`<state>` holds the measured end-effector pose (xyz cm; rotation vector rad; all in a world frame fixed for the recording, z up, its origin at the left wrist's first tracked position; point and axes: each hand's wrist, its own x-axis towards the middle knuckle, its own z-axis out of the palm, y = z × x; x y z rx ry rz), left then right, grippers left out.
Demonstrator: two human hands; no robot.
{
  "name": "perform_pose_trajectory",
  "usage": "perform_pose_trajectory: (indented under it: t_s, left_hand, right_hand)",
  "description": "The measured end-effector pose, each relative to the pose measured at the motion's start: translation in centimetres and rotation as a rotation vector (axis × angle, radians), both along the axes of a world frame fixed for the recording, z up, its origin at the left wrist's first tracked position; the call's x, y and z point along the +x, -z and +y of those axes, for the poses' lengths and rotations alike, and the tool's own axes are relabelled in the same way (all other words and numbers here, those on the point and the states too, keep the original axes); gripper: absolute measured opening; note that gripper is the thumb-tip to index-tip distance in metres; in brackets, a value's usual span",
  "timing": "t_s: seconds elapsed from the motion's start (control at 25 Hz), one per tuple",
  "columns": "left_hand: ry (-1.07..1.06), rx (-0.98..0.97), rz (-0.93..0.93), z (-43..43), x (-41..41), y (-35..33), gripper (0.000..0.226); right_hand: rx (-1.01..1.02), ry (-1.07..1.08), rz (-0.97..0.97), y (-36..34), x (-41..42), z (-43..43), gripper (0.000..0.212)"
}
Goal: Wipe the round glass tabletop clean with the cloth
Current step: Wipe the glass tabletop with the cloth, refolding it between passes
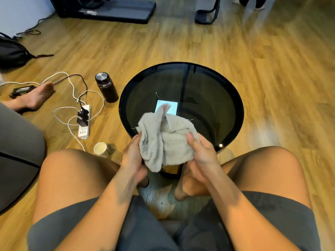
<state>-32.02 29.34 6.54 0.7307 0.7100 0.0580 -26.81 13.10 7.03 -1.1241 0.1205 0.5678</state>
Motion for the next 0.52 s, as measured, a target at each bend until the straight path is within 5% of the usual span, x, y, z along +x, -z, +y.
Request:
perform_pose_trajectory:
  t_s: [0.08, 0.2, 0.32, 0.52]
  left_hand:
    - [0.132, -0.069, 0.008, 0.1, -0.2, -0.3, 0.057]
    - [0.266, 0.037, 0.057, -0.2, -0.2, -0.3, 0.050]
    - [0.145, 0.091, 0.106, 0.0, -0.1, 0.2, 0.048]
    - [-0.096, 0.111, -0.009, 3.8, -0.1, -0.3, 0.044]
  right_hand:
    - [0.091, -0.005, 0.073, -0.3, 0.4, -0.5, 0.031]
    - [0.187, -0.108, 0.079, -1.0, 0.2, -0.6, 0.039]
    - [0.253, -0.103, 0.106, -1.7, 0.8, -1.2, 0.050]
    - [-0.259, 0.123, -0.096, -2.5, 3.2, -3.0, 0.017]
